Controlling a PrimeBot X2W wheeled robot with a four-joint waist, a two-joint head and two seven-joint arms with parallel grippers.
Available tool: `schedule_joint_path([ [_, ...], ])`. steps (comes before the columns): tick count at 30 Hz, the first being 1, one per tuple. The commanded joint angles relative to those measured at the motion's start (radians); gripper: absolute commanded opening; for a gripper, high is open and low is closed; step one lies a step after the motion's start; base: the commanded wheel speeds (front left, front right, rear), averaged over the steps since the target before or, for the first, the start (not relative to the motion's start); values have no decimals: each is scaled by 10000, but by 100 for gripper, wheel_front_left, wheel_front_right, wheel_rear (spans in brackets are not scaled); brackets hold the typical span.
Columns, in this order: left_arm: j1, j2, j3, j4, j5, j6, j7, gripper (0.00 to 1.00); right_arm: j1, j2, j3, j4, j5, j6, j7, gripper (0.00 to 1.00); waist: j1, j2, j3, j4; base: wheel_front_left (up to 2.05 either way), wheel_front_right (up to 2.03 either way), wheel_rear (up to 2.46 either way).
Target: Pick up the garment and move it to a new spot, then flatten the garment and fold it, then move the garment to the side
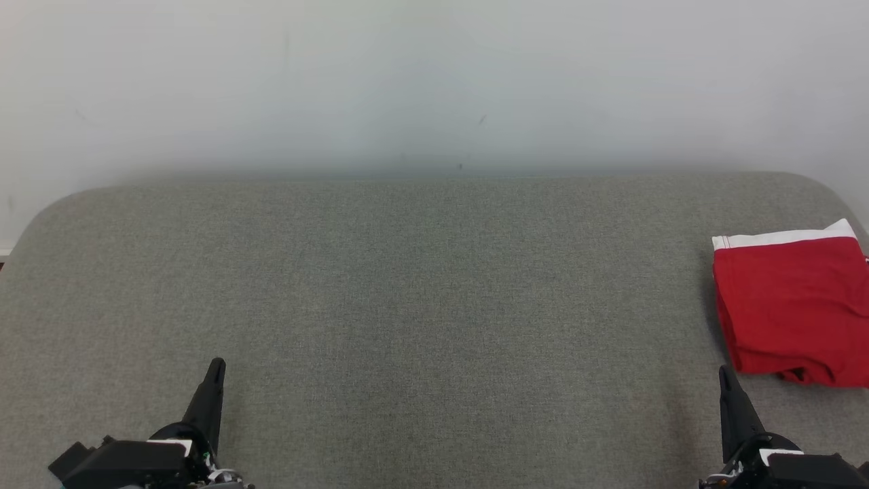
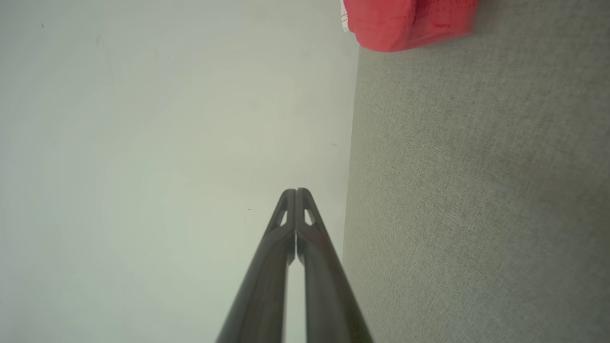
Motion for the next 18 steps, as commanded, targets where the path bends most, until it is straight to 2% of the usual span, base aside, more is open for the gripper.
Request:
schedule_joint_path([
  [1,-103,-14,35,3,-50,-28,33,0,-85,-23,-2,-35,24,-21,32,0,0,0,0,0,0,0,0],
  [18,-102,-14,35,3,-51,-28,32,0,-85,-23,-3,-35,24,-19,32,0,0,0,0,0,0,0,0],
])
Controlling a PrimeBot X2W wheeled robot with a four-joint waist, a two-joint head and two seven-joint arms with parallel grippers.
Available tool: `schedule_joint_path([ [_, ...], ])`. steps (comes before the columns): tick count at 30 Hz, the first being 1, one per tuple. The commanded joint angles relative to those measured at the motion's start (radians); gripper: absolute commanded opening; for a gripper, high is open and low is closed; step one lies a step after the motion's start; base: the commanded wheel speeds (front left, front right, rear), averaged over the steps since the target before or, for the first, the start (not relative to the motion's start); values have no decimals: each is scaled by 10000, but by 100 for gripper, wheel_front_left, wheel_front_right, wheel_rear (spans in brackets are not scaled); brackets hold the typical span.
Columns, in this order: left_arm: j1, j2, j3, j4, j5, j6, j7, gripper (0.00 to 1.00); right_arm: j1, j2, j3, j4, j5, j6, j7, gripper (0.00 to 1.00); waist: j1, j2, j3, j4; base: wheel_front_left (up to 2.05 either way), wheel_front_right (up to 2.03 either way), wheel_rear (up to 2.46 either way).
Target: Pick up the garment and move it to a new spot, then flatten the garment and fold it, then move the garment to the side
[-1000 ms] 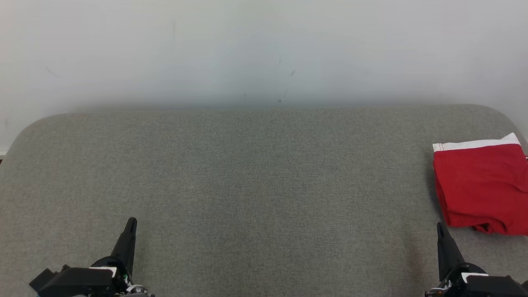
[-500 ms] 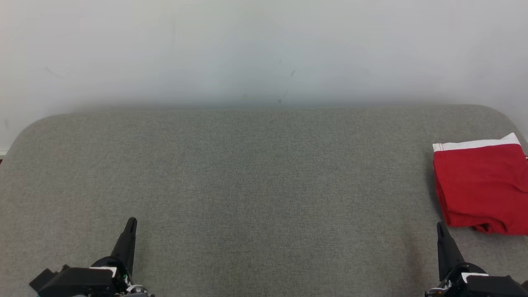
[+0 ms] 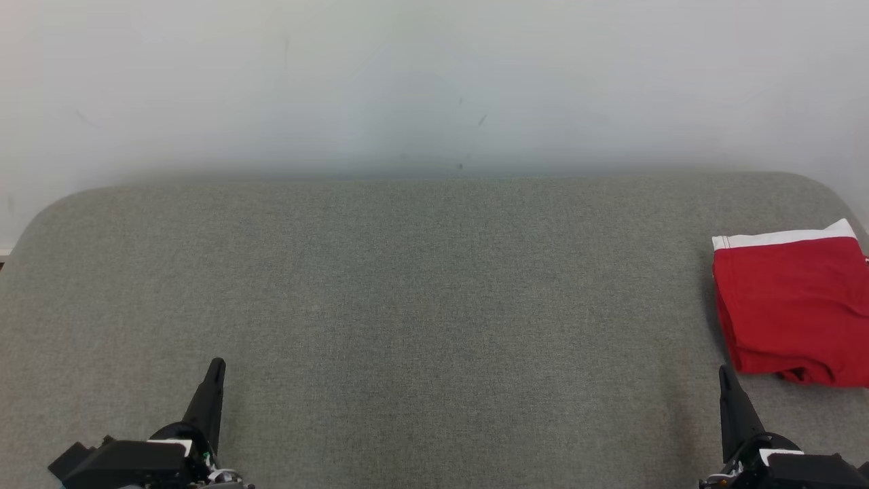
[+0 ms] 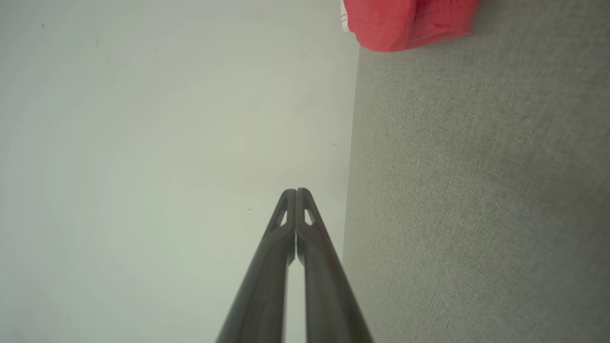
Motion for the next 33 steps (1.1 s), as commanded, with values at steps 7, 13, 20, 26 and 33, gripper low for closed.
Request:
schedule_joint_path([
  [7,-102,-14,36,2,-51,-29,32,0,-85,-23,-5,-35,24,-19,31,0,0,-1,0,0,0,0,0],
  [13,-101,-14,36,2,-51,-29,31,0,-85,-23,-3,-35,25,-19,31,0,0,-1,0,0,0,0,0],
  [20,-101,-14,36,2,-52,-29,31,0,-85,-23,-3,-35,25,-19,31,0,0,-1,0,0,0,0,0],
  [26,-101,-14,36,1,-52,-29,31,0,-85,-23,-3,-35,25,-17,31,0,0,-1,0,0,0,0,0],
  [33,-101,-14,35,1,-52,-29,31,0,-85,-23,-2,-35,25,-19,31,0,0,-1,0,0,0,0,0],
])
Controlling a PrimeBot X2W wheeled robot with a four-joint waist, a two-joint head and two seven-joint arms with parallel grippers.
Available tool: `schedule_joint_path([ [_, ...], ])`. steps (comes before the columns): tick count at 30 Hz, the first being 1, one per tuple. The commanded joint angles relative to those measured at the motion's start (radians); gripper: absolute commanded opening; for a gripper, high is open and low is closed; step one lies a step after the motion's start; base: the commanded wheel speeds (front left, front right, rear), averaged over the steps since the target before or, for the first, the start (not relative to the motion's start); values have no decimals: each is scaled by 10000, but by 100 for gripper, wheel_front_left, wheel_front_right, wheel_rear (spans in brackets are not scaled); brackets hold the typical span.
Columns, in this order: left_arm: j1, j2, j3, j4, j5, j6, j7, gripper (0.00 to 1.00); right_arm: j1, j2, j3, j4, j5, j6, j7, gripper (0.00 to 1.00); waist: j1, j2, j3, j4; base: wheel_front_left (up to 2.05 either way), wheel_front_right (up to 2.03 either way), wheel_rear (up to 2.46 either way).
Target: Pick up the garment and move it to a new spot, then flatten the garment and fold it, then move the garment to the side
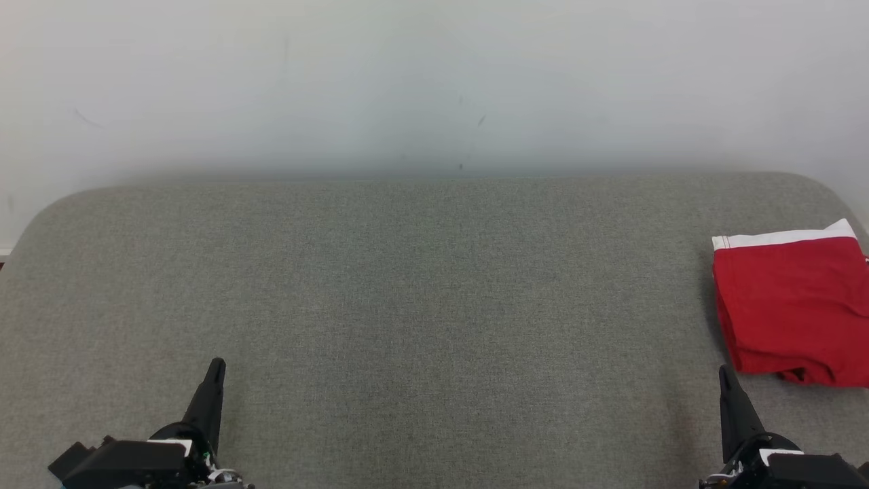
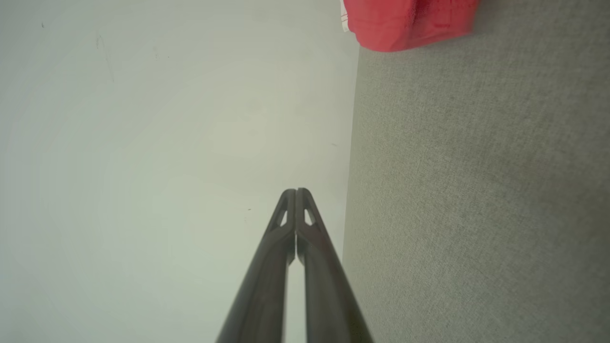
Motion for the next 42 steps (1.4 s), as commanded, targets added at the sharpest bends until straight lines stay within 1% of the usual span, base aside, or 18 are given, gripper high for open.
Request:
schedule_joint_path([
  [1,-100,-14,35,1,-52,-29,30,0,-85,-23,-1,-35,25,-19,31,0,0,0,0,0,0,0,0],
  [42,-100,-14,34,0,-52,-29,29,0,-85,-23,0,-35,25,-20,30,0,0,0,0,0,0,0,0],
])
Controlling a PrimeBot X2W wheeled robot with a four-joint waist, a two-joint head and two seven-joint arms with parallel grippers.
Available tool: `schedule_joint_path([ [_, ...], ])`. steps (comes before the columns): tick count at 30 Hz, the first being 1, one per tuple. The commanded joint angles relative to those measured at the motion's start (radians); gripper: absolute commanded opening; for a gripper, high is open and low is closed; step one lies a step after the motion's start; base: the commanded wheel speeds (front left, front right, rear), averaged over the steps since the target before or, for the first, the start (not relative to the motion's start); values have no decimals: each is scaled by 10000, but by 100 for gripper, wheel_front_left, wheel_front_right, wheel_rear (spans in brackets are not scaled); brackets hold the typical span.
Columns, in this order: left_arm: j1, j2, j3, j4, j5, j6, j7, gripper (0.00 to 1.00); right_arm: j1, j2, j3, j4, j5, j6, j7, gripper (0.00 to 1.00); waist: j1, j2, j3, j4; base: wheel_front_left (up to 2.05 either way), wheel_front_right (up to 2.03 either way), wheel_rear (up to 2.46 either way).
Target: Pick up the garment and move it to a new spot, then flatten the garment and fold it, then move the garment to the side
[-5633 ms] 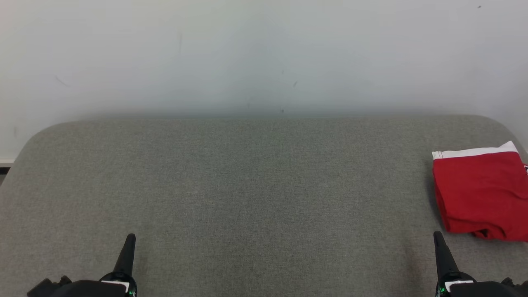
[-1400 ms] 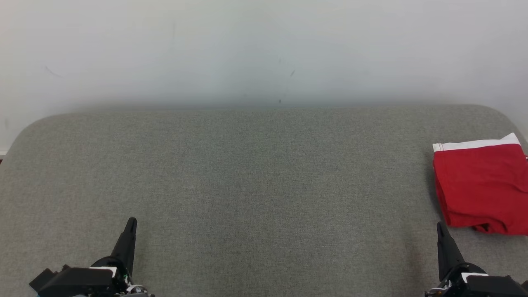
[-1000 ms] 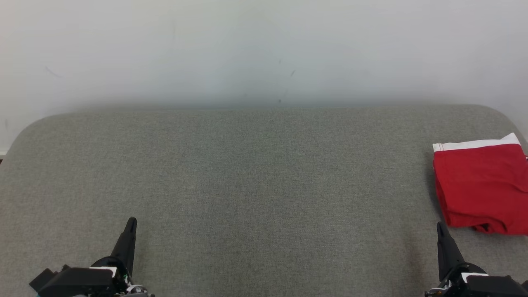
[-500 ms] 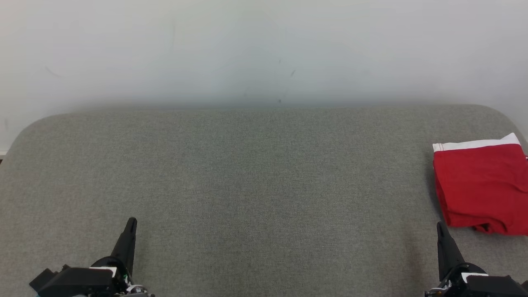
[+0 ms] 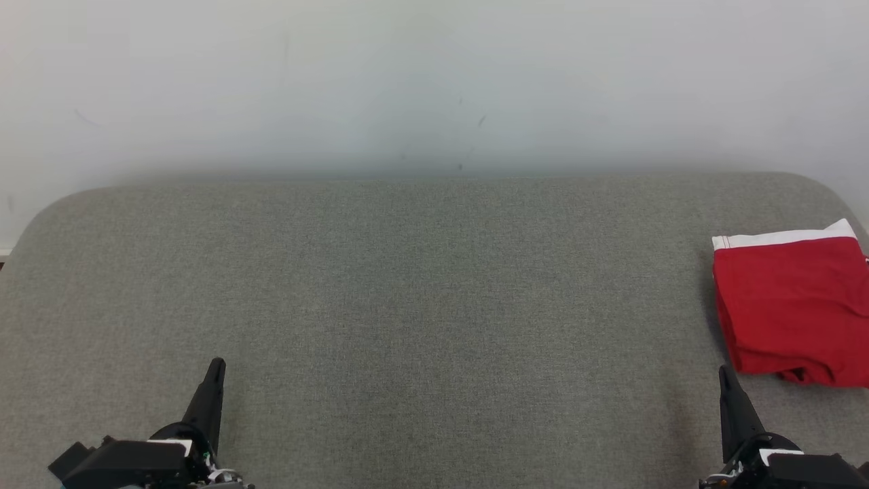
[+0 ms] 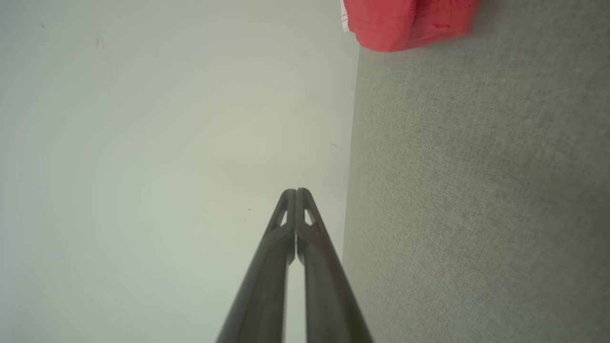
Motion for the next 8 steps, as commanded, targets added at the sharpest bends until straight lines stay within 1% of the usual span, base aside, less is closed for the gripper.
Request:
schedule_joint_path([
  [1,-100,-14,34,0,-50,-29,29,0,-84,-23,-1,-35,25,-20,30,0,0,0,0,0,0,0,0],
  [8,-100,-14,33,0,-50,-29,29,0,-84,-23,1,-35,25,-21,30,0,0,0,0,0,0,0,0],
])
